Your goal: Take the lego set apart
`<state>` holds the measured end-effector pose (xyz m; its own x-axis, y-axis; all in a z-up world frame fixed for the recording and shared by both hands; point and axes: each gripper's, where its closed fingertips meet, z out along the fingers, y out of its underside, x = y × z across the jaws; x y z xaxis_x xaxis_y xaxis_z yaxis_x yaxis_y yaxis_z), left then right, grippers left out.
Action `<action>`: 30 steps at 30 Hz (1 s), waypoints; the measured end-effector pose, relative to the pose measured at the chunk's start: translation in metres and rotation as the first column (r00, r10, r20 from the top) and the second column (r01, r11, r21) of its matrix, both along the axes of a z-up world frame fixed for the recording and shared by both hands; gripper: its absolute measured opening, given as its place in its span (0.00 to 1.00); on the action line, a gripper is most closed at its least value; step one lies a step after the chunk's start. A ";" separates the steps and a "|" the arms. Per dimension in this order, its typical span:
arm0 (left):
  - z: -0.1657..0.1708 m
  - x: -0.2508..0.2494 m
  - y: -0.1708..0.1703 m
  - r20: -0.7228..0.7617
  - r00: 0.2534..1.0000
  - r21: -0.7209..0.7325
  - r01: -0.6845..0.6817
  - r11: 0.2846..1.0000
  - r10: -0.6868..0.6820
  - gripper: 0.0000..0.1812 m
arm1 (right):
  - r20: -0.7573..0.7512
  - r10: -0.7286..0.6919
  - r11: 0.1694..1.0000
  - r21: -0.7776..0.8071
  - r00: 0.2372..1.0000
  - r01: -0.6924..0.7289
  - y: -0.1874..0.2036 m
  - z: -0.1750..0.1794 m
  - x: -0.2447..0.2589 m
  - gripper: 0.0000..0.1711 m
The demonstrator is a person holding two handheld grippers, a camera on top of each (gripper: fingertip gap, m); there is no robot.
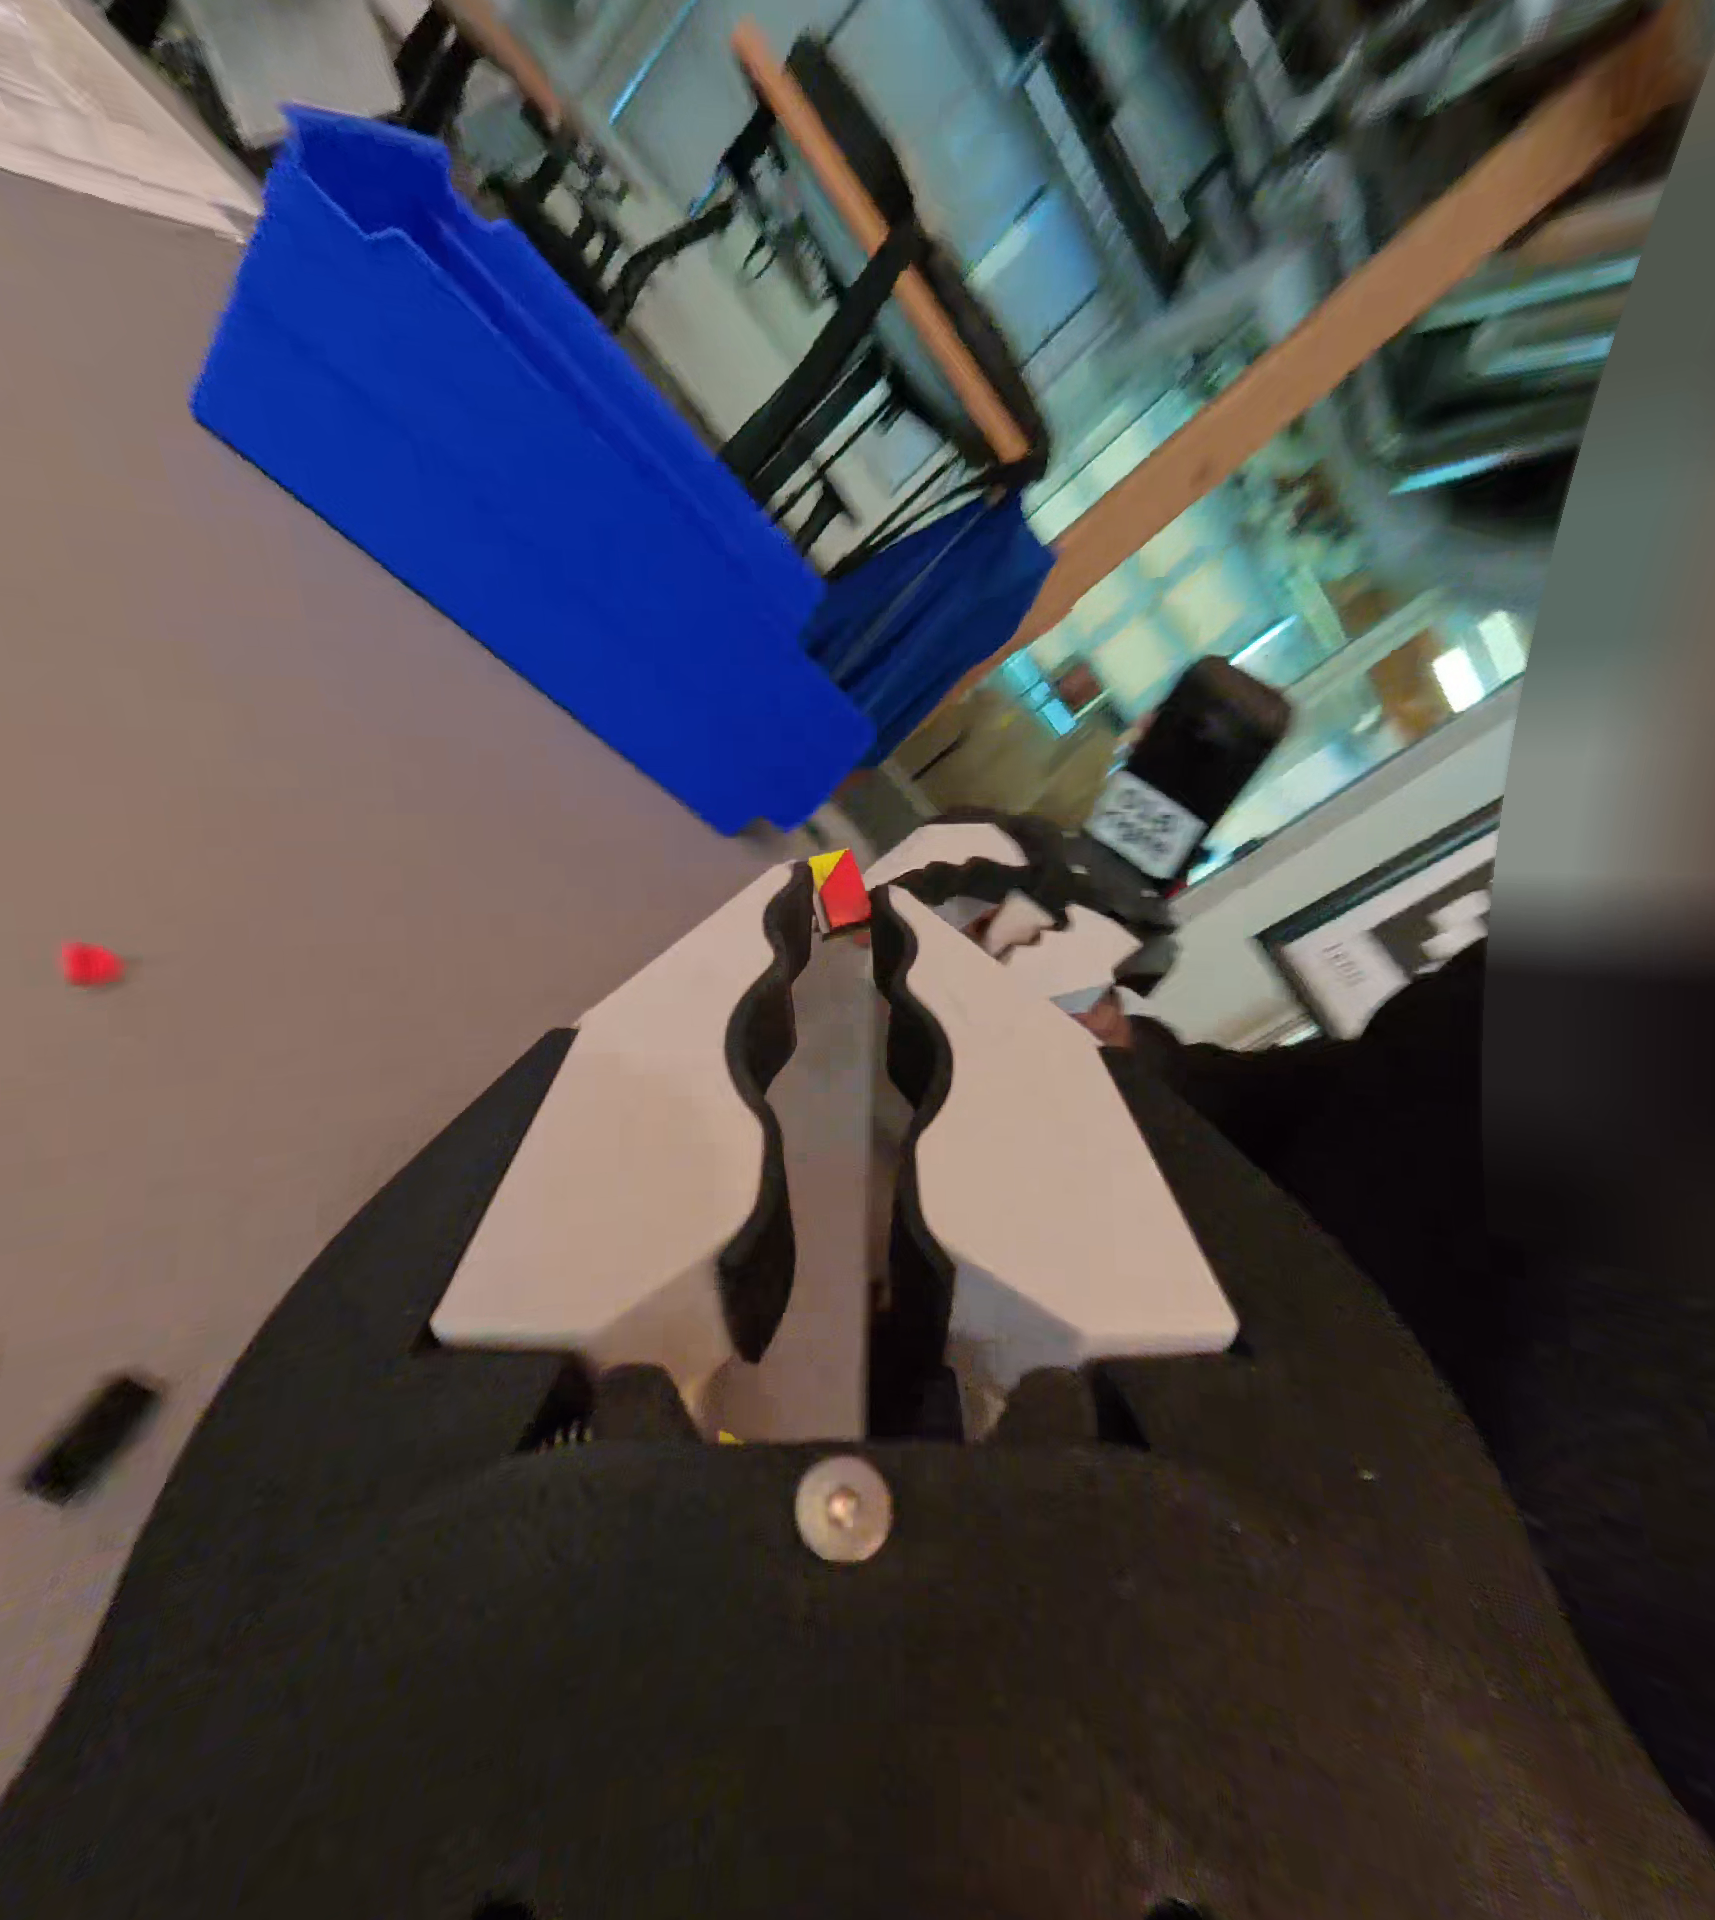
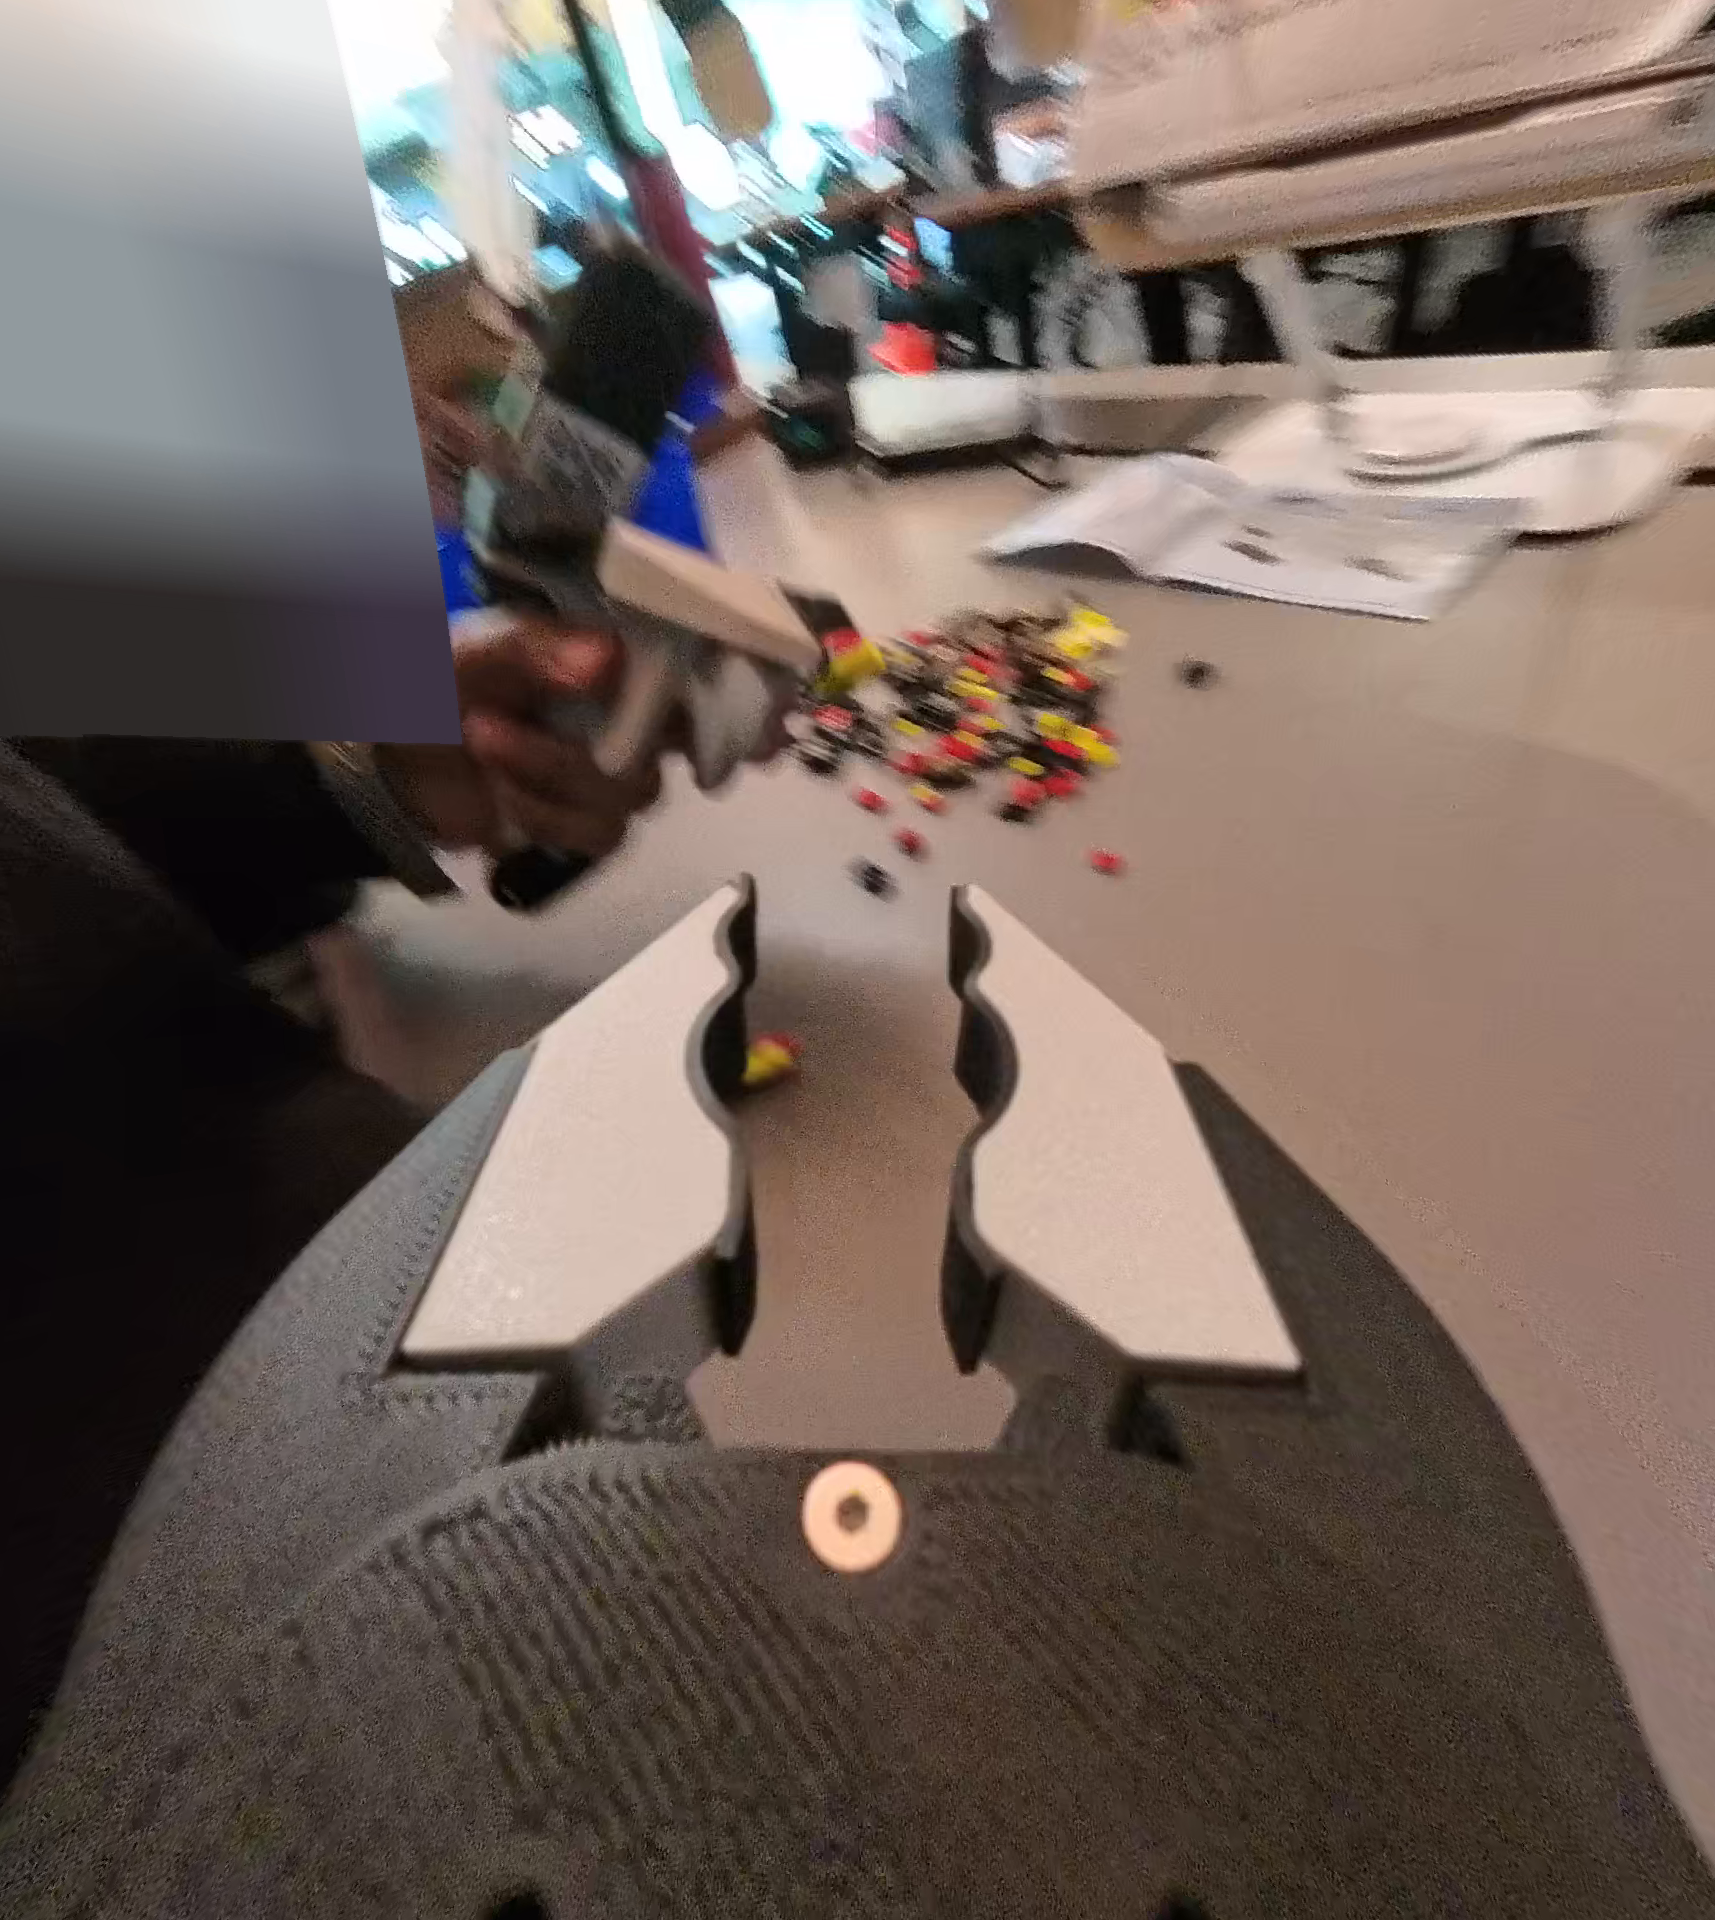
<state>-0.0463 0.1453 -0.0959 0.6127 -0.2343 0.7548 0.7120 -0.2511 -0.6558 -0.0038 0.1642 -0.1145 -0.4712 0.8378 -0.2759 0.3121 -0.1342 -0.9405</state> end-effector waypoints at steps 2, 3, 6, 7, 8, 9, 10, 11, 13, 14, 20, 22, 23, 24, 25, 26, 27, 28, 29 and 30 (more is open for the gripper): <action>0.000 0.011 -0.018 0.074 0.997 0.061 -0.004 0.998 0.000 0.04 | 0.004 0.101 0.983 -0.157 0.995 -0.099 -0.024 0.009 -0.002 0.13; 0.000 0.018 -0.025 0.096 0.995 0.079 0.003 0.997 -0.011 0.04 | 0.019 0.137 0.965 -0.228 0.990 -0.129 -0.033 0.011 -0.005 0.11; 0.000 0.027 -0.035 0.053 0.999 0.093 -0.005 0.996 0.000 0.04 | 0.061 0.230 0.876 -0.447 0.971 -0.179 -0.051 0.015 -0.014 0.15; -0.001 0.029 -0.036 -0.016 1.000 0.088 -0.005 0.996 0.006 0.04 | 0.063 0.251 0.845 -0.500 0.966 -0.187 -0.054 0.016 -0.016 0.14; -0.003 0.031 -0.037 -0.106 0.994 0.070 0.008 0.998 -0.001 0.04 | 0.069 0.271 0.821 -0.537 0.960 -0.193 -0.056 0.015 -0.016 0.14; -0.007 0.034 -0.036 -0.215 0.977 0.049 0.015 0.999 -0.004 0.04 | 0.079 0.293 0.805 -0.559 0.953 -0.201 -0.058 0.012 -0.015 0.14; -0.011 0.035 -0.036 -0.326 0.946 0.036 0.008 0.999 0.004 0.04 | 0.091 0.307 0.795 -0.571 0.947 -0.203 -0.059 0.009 -0.014 0.14; -0.014 0.037 -0.036 -0.416 0.909 0.028 0.003 1.000 0.009 0.04 | 0.098 0.313 0.783 -0.589 0.945 -0.198 -0.057 0.008 -0.013 0.11; -0.017 0.043 -0.035 -0.518 0.855 0.026 0.002 1.000 0.012 0.04 | 0.103 0.338 0.735 -0.649 0.936 -0.194 -0.053 0.007 -0.010 0.02; -0.018 0.044 -0.034 -0.547 0.837 0.021 -0.006 1.000 0.016 0.04 | 0.099 0.346 0.709 -0.679 0.933 -0.191 -0.050 0.008 -0.009 0.01; -0.029 0.054 -0.030 -0.652 0.758 -0.019 0.009 1.000 -0.020 0.04 | 0.154 0.413 0.652 -0.738 0.898 -0.174 -0.051 -0.004 -0.003 0.05; -0.030 0.055 -0.029 -0.676 0.737 -0.022 0.007 1.000 -0.020 0.04 | 0.176 0.420 0.662 -0.730 0.891 -0.168 -0.051 -0.009 -0.002 0.03; -0.032 0.056 -0.029 -0.693 0.721 -0.028 0.008 1.000 -0.025 0.04 | 0.188 0.426 0.663 -0.731 0.885 -0.164 -0.051 -0.011 -0.001 0.03; -0.033 0.057 -0.028 -0.711 0.703 -0.029 0.010 1.000 -0.028 0.04 | 0.197 0.433 0.662 -0.732 0.879 -0.162 -0.050 -0.012 0.000 0.02; -0.035 0.058 -0.028 -0.727 0.686 -0.030 0.008 1.000 -0.027 0.04 | 0.205 0.439 0.660 -0.734 0.875 -0.160 -0.050 -0.014 0.001 0.02; -0.036 0.059 -0.027 -0.739 0.674 -0.030 0.006 1.000 -0.027 0.04 | 0.209 0.444 0.658 -0.736 0.871 -0.159 -0.050 -0.015 0.002 0.02; -0.036 0.059 -0.027 -0.741 0.671 -0.030 0.000 1.000 -0.022 0.04 | 0.210 0.442 0.661 -0.733 0.872 -0.158 -0.049 -0.015 0.002 0.02; -0.037 0.058 -0.026 -0.734 0.679 -0.031 -0.010 0.999 -0.016 0.04 | 0.209 0.433 0.670 -0.725 0.877 -0.158 -0.048 -0.015 0.002 0.02; -0.036 0.057 -0.025 -0.722 0.691 -0.031 -0.017 0.999 -0.011 0.04 | 0.205 0.422 0.684 -0.711 0.883 -0.162 -0.047 -0.015 0.001 0.02; -0.035 0.057 -0.025 -0.705 0.709 -0.026 -0.019 0.999 -0.005 0.06 | 0.193 0.406 0.703 -0.691 0.893 -0.170 -0.045 -0.013 0.000 0.01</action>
